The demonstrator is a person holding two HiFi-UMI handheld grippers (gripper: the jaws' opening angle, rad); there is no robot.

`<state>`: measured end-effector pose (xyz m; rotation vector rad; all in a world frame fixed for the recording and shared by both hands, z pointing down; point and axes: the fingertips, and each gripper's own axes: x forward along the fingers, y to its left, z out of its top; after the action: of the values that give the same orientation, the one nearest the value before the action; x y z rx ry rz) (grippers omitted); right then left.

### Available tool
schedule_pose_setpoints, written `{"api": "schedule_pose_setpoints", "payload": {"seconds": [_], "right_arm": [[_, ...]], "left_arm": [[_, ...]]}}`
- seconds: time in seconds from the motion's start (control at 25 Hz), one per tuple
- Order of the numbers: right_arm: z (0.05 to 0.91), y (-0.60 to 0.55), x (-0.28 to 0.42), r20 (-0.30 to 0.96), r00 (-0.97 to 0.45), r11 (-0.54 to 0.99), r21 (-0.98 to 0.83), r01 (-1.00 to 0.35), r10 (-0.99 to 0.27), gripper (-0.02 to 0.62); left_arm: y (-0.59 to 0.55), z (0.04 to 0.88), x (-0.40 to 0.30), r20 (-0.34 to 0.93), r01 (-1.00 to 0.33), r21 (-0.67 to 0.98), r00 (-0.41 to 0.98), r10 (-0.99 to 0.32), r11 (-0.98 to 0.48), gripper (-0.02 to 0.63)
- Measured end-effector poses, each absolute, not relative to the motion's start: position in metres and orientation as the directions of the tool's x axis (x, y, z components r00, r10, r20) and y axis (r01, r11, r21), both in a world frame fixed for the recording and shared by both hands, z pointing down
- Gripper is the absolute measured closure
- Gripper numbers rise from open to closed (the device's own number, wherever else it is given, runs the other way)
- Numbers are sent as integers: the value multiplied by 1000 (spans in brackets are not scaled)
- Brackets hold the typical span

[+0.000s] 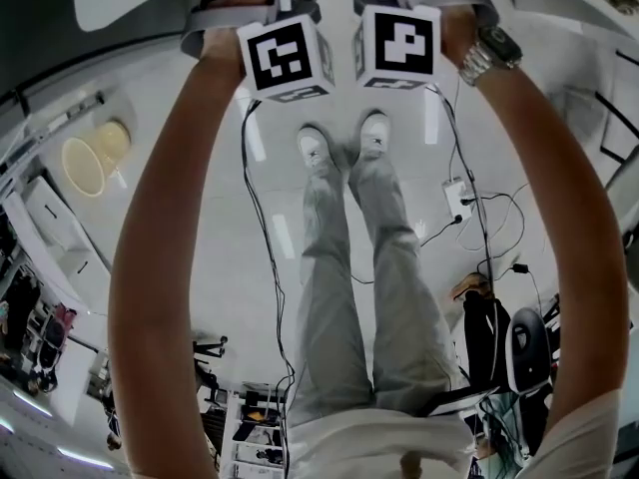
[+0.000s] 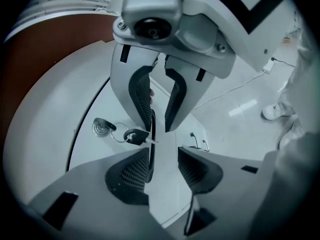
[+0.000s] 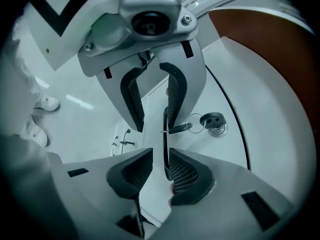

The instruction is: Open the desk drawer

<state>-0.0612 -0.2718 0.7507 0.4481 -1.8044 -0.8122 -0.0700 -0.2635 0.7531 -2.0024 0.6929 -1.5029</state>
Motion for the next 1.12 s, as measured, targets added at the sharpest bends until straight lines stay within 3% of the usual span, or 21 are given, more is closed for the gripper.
{"api": "schedule_pose_setpoints", "payload": {"seconds": [0.12,0.24,0.4,1.12], "right_arm": [[747,-276,-64,633,-378,656,750,84,-675,530],[746,-272,-64,612,-377,625,774,106,-695,554],[749,-267,-62,602,-372,602,788,132,-706,557],[746,-252,-60,606,-351,603,787,132,-714,557]], "left_arm": [[-266,750,-72,674,-67,-704,252,-694,-707,456],[-267,744,-71,645,-60,-733,254,-721,-677,577],[-262,744,-73,631,-16,-753,267,-729,-658,581],[-247,743,-73,661,-80,-711,267,-702,-699,583]]}}
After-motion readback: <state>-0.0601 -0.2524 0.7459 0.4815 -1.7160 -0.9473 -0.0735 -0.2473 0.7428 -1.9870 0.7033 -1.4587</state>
